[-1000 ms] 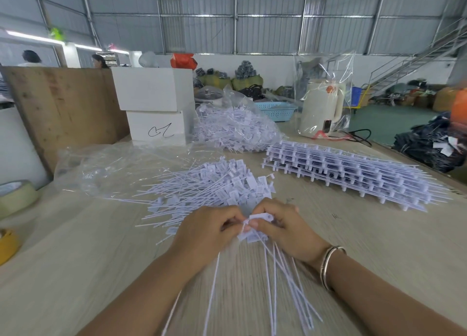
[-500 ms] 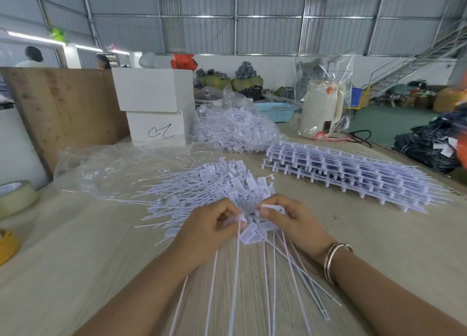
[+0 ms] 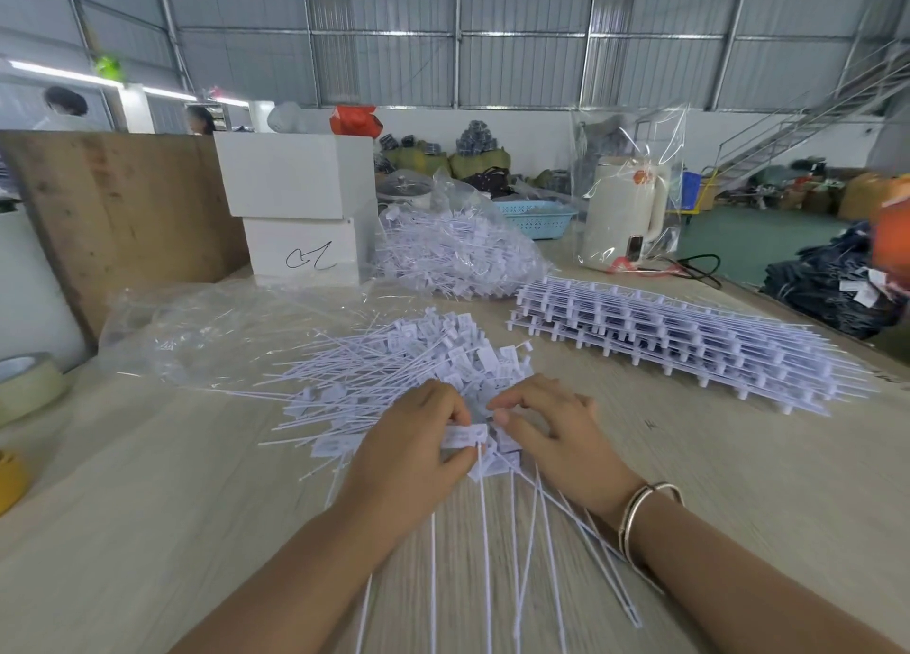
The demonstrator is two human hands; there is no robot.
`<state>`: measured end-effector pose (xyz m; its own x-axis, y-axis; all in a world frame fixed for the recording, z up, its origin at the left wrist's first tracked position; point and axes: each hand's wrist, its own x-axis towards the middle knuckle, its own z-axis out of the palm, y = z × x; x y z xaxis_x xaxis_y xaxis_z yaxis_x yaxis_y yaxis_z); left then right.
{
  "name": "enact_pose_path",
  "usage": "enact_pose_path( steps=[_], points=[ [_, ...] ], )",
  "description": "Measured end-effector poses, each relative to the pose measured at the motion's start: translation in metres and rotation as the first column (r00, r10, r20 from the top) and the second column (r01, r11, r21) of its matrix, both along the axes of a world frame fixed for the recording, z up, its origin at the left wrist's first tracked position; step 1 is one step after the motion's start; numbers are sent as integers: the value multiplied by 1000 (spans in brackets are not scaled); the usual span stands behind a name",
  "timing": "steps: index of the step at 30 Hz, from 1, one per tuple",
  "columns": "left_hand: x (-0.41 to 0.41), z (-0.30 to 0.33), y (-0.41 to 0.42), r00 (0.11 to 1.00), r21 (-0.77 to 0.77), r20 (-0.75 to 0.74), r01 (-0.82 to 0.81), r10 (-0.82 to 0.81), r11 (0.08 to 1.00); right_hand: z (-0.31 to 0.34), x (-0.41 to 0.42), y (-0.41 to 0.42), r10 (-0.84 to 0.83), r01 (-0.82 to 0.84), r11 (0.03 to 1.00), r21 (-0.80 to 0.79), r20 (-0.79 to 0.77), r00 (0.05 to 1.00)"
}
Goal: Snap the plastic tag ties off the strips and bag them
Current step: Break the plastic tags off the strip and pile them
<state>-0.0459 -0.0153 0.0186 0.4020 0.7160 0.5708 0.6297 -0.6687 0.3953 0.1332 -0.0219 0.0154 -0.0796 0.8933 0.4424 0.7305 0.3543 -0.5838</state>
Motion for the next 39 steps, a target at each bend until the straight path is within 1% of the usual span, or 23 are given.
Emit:
enact_pose_path(
  steps=[3,5,6,8,10,11,14,16,19,23,25,29,32,36,39],
  points=[
    [5,1,-4,999,57,-16,42,-41,998,1,-8,-7,122,-122,991,-56,-1,993],
    [7,0,-5,998,66,-34,55,-53,996,1,-11,-8,176,-175,980,-92,6,984],
    [7,-1,-4,997,59,-42,60,-58,996,1,-10,-7,197,-198,975,-102,-20,980],
    [5,-2,-3,997,29,-44,65,-64,997,2,-7,-5,233,-253,961,-116,-159,959],
    [1,-1,-2,997,13,-48,62,-61,998,2,-3,-2,225,-278,952,-129,-323,919],
    [-1,-2,-1,997,5,-48,56,-55,998,2,-2,-1,211,-276,953,-127,-375,903],
    [-6,-2,2,998,-21,-56,24,-25,1000,1,0,2,174,-249,963,-104,-469,866],
    [-7,-3,3,997,-29,-74,22,-24,999,-1,1,4,159,-237,967,-99,-494,855],
    [-5,-4,3,994,0,-92,55,-54,999,-4,4,7,167,-255,961,-110,-502,849],
    [-1,-3,3,991,44,-125,48,-42,998,-1,2,3,278,-377,915,-142,-457,845],
    [-2,-3,4,993,54,-111,45,-39,998,1,-1,-1,316,-409,901,-144,-428,847],
    [-3,-4,4,996,51,-90,21,-17,998,1,0,-1,334,-404,903,-145,-352,874],
    [-2,-5,6,997,42,-72,-11,14,999,1,0,-1,303,-370,915,-160,-334,893],
    [-1,-7,7,998,26,-38,-45,46,999,3,-4,-3,275,-310,943,-124,-240,931],
    [0,-8,6,997,26,-4,-83,83,996,4,-5,-4,259,-288,952,-101,-230,938]
  ],
)
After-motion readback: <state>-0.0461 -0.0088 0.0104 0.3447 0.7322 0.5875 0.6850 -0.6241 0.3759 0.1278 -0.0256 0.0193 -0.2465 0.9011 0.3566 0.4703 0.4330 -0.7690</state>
